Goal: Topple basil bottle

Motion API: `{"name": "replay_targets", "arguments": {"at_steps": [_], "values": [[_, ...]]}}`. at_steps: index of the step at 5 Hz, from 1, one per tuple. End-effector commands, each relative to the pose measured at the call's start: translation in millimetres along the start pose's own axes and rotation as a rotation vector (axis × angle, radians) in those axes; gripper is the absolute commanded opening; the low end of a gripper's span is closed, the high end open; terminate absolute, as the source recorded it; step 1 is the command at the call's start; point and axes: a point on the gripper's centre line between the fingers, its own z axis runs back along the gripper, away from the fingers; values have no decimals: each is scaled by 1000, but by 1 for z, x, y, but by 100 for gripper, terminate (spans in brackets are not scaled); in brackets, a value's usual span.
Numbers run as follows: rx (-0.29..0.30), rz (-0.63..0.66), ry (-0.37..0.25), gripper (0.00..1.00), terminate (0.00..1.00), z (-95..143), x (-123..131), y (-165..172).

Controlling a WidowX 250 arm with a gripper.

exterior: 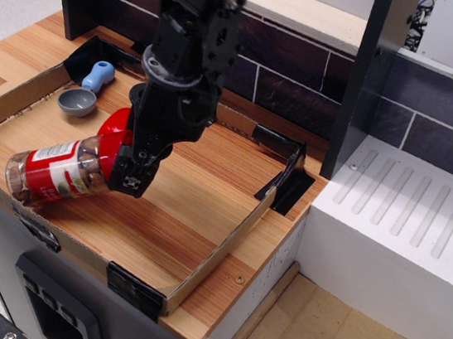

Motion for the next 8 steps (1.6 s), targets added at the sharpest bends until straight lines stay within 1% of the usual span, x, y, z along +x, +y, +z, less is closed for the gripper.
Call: {"name": "replay_targets", "arguments": {"at_steps": [1,2,3,4,5,6,7,8], "values": [[40,42,-233,0,0,-4,3,9],[33,67,-241,100,0,-5,4,7],[21,131,-279,100,0,-2,1,9],[2,179,-305,100,0,10,-4,15],[-21,207,-316,100,0,25,-11,21],[52,259,-284,100,0,41,-16,23],[20,296,-250,100,0,44,-18,26],[20,296,-250,100,100,44,-18,26]]}}
